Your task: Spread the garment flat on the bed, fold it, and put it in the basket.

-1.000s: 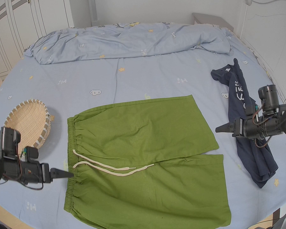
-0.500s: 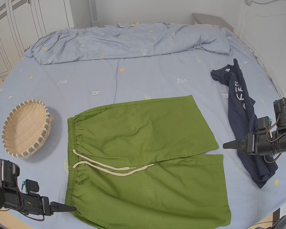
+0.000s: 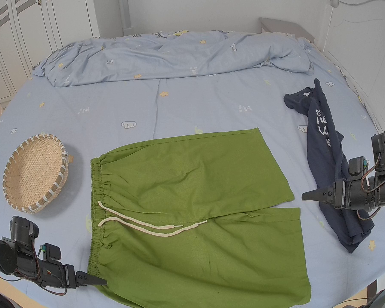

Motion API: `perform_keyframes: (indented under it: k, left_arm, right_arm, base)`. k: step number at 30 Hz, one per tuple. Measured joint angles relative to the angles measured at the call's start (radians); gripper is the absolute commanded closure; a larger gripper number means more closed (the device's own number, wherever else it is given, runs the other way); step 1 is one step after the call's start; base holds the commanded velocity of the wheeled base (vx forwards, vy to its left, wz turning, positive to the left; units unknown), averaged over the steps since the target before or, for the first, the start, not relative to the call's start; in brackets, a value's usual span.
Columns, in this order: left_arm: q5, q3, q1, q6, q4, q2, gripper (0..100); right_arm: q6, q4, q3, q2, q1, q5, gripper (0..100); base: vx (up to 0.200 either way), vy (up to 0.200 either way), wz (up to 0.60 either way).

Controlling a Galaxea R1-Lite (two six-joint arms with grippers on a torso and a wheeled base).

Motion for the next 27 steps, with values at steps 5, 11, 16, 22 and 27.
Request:
perform_keyframes:
  k: [5,11,16,22,27]
  left_arm:
    - [-0.016,0.0,-0.001,0.0,-0.022,0.035,0]
    - [-0.117,-0.016,-0.013,-0.005,-0.068,0.065,0]
    - [-0.123,-0.034,-0.021,-0.007,-0.084,0.1,0]
    - [-0.123,-0.04,-0.026,-0.007,-0.086,0.121,0]
    - [-0.124,-0.042,-0.02,-0.007,-0.096,0.127,0]
  right_arm:
    - [0.001,0.0,0.001,-0.001,0.0,0.0,0]
    - [0.001,0.0,0.006,-0.002,0.0,0.0,0]
    - [0.001,0.0,0.008,-0.003,0.0,0.0,0]
    - [0.0,0.0,0.009,-0.002,0.0,0.0,0]
    - [0.0,0.0,0.01,-0.002,0.0,0.0,0]
  base:
    - [0.0,0.0,0.0]
    - [0.0,0.0,0.0]
    - [0.0,0.0,0.0]
    - [0.0,0.0,0.0]
    - [0.0,0.0,0.0]
